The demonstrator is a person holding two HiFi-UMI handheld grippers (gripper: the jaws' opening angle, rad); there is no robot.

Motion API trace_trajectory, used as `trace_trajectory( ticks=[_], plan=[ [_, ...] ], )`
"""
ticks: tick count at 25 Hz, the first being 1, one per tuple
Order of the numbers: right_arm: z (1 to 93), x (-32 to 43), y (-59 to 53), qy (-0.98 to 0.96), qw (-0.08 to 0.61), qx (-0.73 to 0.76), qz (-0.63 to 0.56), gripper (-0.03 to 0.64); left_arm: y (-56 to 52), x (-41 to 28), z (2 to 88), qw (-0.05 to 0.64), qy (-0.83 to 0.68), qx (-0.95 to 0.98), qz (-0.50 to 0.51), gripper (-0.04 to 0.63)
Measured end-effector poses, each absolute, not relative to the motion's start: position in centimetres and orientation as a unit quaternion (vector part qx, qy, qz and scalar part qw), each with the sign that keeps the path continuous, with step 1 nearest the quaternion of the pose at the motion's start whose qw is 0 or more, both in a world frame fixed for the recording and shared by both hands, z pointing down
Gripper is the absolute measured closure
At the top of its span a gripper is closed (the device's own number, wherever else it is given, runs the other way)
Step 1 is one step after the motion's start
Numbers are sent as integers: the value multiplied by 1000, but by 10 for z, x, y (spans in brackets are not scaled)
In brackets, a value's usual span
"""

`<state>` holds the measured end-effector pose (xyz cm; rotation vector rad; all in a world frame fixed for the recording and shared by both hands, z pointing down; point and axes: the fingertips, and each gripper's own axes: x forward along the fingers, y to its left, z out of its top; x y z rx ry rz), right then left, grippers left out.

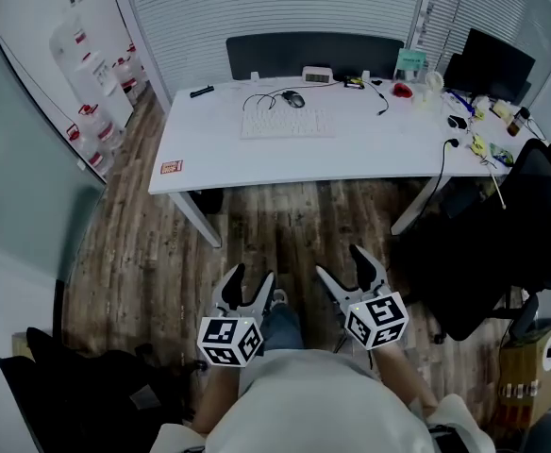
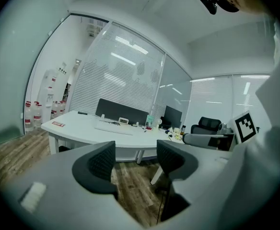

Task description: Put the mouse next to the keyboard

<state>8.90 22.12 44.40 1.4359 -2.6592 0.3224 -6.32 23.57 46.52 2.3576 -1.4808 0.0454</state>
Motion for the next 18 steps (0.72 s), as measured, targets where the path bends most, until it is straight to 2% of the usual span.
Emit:
trace_trajectory(
  ticks=[18],
  plan=[
    [423, 58, 33, -859, 28, 502, 96, 282, 41, -98, 453, 173, -500, 848, 25, 336]
  ],
)
